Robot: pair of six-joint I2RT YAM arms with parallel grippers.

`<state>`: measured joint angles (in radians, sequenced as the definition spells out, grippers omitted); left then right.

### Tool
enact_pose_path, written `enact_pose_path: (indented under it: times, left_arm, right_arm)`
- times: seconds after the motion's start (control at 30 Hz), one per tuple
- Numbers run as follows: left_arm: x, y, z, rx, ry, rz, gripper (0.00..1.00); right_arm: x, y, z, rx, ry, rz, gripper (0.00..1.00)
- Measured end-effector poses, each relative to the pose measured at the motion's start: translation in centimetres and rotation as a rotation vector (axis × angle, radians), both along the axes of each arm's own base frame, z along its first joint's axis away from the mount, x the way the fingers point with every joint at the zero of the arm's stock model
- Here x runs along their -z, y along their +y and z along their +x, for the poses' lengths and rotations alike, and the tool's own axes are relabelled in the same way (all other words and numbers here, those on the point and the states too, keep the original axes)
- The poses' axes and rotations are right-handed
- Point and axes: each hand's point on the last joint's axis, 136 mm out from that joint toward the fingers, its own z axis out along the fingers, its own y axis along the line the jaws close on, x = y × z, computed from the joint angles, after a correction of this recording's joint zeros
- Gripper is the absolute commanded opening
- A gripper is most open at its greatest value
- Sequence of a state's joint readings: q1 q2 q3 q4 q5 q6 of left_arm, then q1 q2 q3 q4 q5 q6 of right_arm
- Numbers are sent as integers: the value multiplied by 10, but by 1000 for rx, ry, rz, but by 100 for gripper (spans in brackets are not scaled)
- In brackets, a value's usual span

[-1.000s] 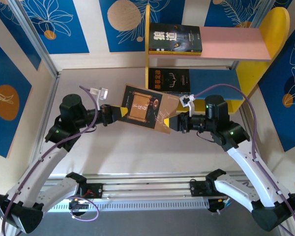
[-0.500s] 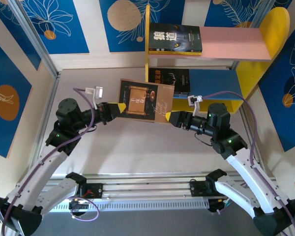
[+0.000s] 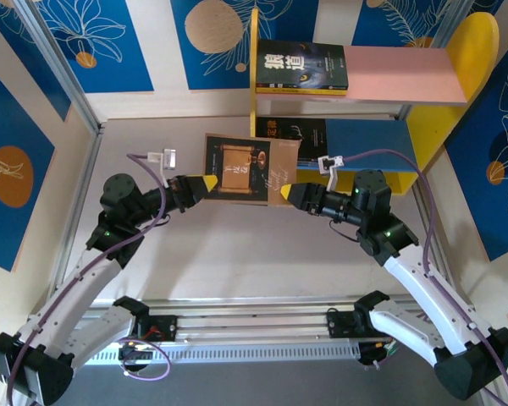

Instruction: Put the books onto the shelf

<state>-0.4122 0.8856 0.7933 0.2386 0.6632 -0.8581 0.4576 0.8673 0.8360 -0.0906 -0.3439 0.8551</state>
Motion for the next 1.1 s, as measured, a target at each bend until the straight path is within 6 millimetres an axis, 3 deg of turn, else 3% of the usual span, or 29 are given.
enact_pose_path:
  times: [0.07,0.23,0.3,0.43,0.6,0.83,1.0,1.1]
  left_arm:
    - [-1,1,1,-3,-7,-6,0]
    - [-3,3,3,-17,-5,-17,0]
    - [-5,3,3,-17,-9,-23,11]
    - [-8,3,3,-16,-20,-33,42]
    - [-10,2,1,-9,-21,-38,53]
    - [-18,8,-10,-16,-51,-25,55]
    - [-16,10,-15,-21,-48,2,55]
    - [-10,12,-17,-25,-31,20,55]
  right_arm:
    - [-2,0,1,1,0,9,20]
    - [-17,0,-1,-7,-38,24,4]
    - [-22,0,-2,-10,-54,21,0]
    - [-29,0,-6,-27,-69,6,0]
    - [-55,-6,-13,-42,-124,-16,0]
    - [-117,-43,-9,29,-243,-47,0]
    - [-180,-76,10,100,-356,-35,0]
    - [-208,-91,26,112,-397,-31,0]
